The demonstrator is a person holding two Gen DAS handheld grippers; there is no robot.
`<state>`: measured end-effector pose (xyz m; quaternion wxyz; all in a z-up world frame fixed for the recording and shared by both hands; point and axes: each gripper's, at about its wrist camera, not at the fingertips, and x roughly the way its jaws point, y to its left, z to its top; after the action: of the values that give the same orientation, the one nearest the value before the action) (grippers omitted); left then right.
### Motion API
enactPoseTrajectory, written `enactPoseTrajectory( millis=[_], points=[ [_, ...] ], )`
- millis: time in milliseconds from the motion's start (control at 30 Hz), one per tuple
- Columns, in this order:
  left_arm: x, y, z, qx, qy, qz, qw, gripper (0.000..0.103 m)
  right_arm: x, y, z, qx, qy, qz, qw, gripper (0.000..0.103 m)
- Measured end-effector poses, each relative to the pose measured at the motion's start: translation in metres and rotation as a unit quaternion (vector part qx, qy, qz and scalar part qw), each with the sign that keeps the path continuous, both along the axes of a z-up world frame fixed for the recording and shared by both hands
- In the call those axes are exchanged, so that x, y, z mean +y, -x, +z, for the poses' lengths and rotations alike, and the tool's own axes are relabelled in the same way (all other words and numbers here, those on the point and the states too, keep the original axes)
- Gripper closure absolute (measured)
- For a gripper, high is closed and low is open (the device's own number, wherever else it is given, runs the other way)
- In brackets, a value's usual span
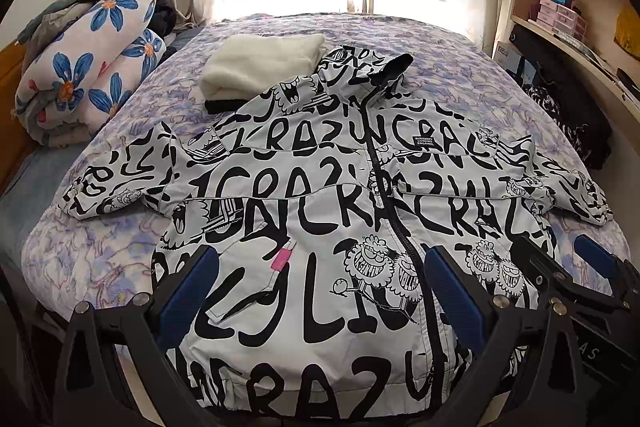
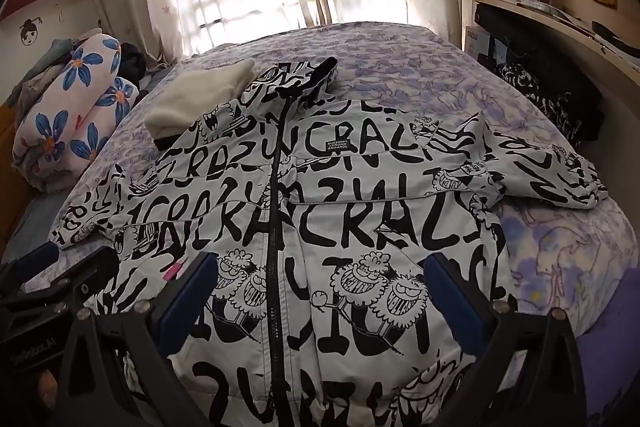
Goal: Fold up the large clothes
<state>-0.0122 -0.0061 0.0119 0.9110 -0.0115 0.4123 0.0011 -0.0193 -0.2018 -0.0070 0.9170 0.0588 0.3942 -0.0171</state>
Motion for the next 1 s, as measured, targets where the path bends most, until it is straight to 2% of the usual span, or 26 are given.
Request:
enactPoseTrajectory(
  millis=[1000],
  points=[
    [0.004, 0.006, -0.015, 0.014, 0.009, 0.003, 0.9999, 0.001, 0.004, 0.0, -0.003, 0.004, 0.003, 0.0, 1.0, 0.0]
  ],
)
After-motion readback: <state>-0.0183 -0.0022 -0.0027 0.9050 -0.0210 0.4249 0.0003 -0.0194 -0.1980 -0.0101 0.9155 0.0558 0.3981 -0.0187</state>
